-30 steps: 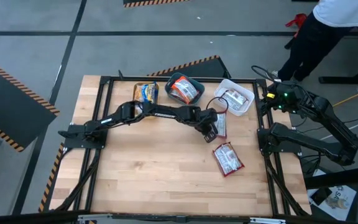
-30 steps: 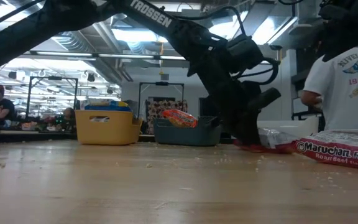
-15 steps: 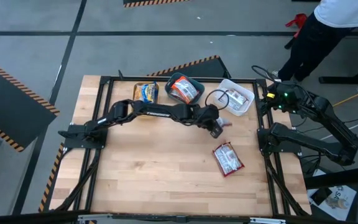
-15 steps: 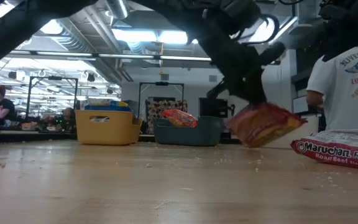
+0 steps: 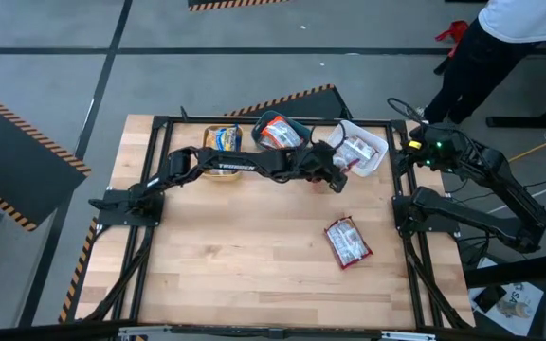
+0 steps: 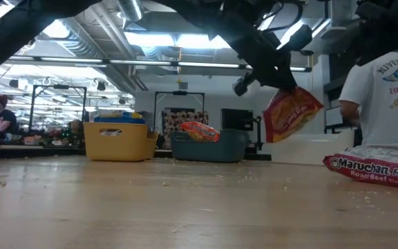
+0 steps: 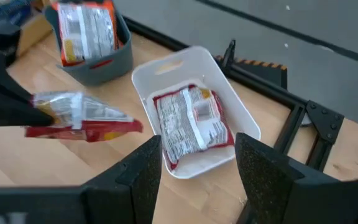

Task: Sort Maruchan noodles
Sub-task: Put the top red noodle pack into the white bin

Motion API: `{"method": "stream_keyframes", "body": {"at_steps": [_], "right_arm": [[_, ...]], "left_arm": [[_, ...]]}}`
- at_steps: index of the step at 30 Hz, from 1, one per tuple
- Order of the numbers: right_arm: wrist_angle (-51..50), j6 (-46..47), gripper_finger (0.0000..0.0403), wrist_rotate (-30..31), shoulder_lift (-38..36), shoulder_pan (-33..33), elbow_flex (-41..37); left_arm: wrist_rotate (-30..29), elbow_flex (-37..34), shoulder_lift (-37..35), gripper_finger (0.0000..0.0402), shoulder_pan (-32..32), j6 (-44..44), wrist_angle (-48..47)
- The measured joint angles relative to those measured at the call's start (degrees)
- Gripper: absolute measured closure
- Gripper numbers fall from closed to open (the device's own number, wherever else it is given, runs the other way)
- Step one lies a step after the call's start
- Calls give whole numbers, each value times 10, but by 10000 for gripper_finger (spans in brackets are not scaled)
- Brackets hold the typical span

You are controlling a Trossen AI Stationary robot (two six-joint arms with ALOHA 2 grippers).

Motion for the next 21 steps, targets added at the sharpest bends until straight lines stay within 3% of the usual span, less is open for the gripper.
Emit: {"method": "stream_keyframes", "body": {"at_steps": [9,21], "right_arm": [[16,4,212,9,-21,0,0],[19,8,212,16,-31,0,1]], "left_arm": [[-3,0,0,401,23,3,61],[-61,67,2,401,55,141,66]]}}
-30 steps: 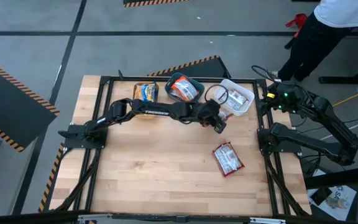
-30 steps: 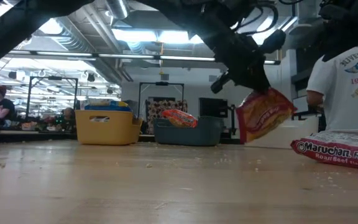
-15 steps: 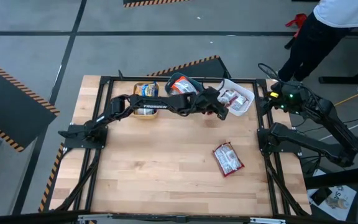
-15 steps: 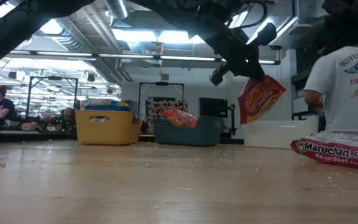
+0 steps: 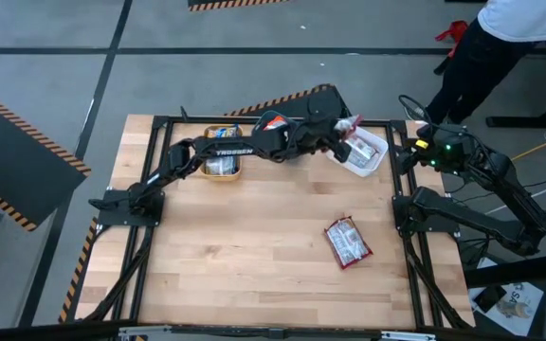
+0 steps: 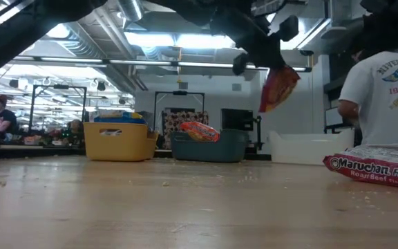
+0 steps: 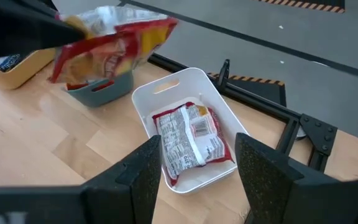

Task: Sort Maruchan noodles
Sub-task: Put the top red noodle pack into the white bin

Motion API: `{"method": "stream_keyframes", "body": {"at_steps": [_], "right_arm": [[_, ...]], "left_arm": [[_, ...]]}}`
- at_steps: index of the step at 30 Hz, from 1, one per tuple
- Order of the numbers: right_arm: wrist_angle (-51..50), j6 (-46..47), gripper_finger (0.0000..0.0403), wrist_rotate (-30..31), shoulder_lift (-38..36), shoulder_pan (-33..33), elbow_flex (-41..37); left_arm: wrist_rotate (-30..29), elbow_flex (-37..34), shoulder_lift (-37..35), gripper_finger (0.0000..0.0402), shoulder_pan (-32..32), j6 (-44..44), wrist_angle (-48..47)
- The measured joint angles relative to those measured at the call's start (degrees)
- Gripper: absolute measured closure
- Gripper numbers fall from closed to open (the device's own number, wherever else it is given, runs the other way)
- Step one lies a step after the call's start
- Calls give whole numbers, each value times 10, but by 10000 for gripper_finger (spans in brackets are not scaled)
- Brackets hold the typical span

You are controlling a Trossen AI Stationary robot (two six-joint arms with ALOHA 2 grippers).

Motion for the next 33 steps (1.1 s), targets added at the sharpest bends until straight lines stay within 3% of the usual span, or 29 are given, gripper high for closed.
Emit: {"method": "stream_keyframes", "body": {"at_steps": [14,20,33], "right_arm": [[12,13,212,15,0,0,0],[12,19,212,17,0,0,0],[12,43,212,13,0,0,0]], "left_arm": [[0,-2,55,401,12,41,63],[2,0,85,401,21,82,151],[36,-1,128,401,31,80,160]]}}
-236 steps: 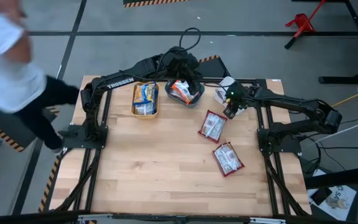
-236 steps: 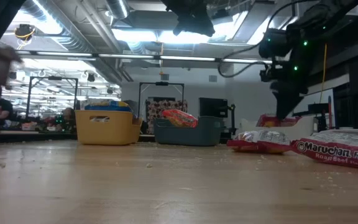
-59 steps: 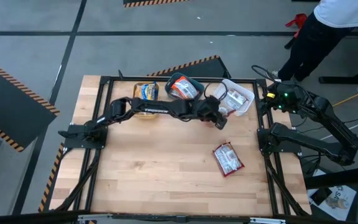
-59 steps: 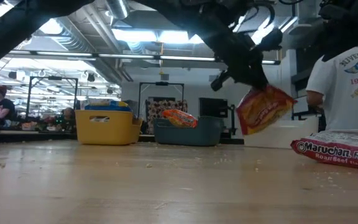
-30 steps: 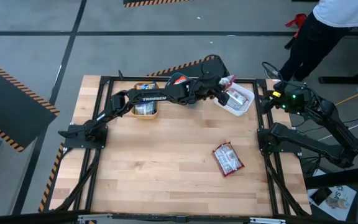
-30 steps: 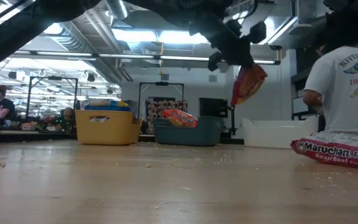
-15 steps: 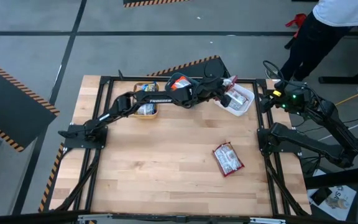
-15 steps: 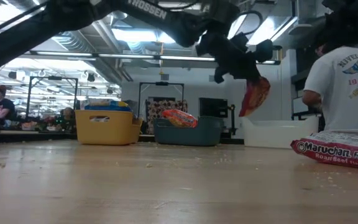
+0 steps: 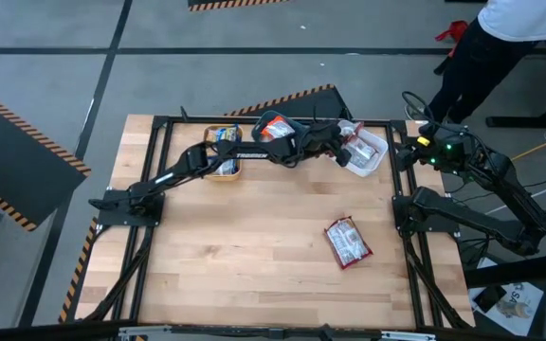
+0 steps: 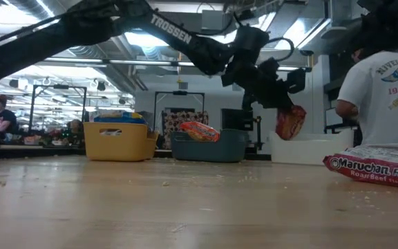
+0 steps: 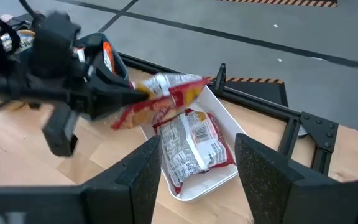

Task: Sort Maruchan noodles
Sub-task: Put the top red noodle pack into the white bin

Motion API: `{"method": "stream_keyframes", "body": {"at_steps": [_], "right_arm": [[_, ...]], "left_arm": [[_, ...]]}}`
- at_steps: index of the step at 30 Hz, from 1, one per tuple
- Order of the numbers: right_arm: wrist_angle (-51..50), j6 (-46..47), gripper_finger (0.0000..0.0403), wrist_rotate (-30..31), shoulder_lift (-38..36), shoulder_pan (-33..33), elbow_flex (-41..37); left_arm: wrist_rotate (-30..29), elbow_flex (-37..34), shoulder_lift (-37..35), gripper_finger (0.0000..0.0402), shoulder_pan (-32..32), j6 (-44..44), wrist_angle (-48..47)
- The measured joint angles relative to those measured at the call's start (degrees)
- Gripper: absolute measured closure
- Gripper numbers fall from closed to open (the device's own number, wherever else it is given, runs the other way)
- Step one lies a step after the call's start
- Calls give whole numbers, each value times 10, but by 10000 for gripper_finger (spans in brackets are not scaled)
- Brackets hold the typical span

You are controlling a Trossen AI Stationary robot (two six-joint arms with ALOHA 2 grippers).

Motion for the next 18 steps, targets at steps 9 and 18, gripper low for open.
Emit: {"method": "stream_keyframes", "body": {"at_steps": [9,18], "right_arm": [[0,2,212,-24,0,0,0],[-10,2,212,-71,0,0,0]], "left_arm": [[31,0,17,378,-3,1,8],[116,0,17,308,-20,2,34]]}}
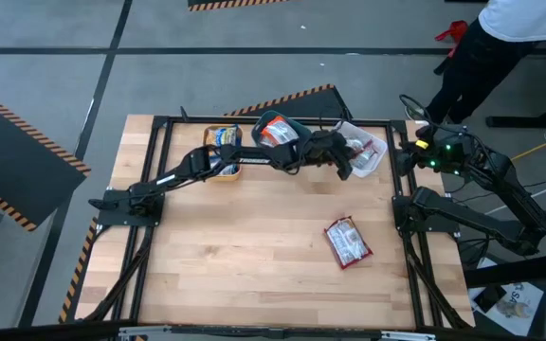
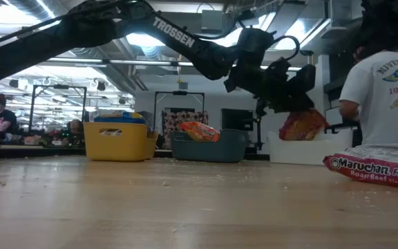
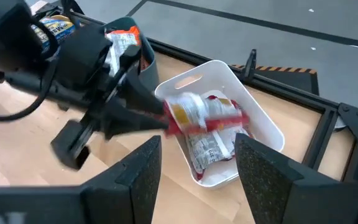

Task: Sort Maruchan noodles
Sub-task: Put the top red noodle pack into the white bin

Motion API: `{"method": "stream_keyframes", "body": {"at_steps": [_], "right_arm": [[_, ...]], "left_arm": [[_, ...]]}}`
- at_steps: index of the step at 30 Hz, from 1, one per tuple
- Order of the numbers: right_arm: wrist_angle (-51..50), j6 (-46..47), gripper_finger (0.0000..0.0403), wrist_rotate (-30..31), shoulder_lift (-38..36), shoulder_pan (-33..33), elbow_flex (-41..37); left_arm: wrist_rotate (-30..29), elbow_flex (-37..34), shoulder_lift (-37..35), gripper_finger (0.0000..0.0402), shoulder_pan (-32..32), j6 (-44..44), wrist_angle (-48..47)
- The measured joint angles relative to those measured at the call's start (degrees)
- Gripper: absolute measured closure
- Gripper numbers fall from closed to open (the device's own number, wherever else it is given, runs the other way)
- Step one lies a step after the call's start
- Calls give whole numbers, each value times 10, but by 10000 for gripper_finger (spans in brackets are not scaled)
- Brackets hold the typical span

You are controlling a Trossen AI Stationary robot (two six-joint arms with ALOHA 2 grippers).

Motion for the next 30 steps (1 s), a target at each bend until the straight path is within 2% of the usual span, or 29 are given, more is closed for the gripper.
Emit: {"method": "stream_keyframes", "body": {"at_steps": [5,8,11,13,17,20,22,24,27,30], "right_arm": [[0,0,212,0,0,0,0],[0,-7,212,-10,4,0,0],[0,-29,212,-31,13,0,0],[2,-45,212,-39,23,0,-9],[12,-89,212,-55,53,1,-44],[35,-111,212,-77,81,1,-74],[67,-134,212,-91,103,1,-93],[104,-161,212,-111,130,2,-111],[159,-213,212,-108,185,20,-118],[197,-264,212,-82,242,51,-110]], "left_arm": [[106,0,0,291,-8,-47,-13],[123,0,0,290,-17,-62,-19],[149,0,-3,290,-23,-124,-44],[203,-1,-12,290,-23,-168,-49],[361,0,-63,295,-18,-238,-87],[418,1,-121,302,-19,-221,-227],[409,1,-163,304,-22,-174,-334],[374,0,-210,305,-26,-119,-434],[274,0,-279,305,-35,-60,-520],[147,0,-328,305,-48,-21,-559]]}}
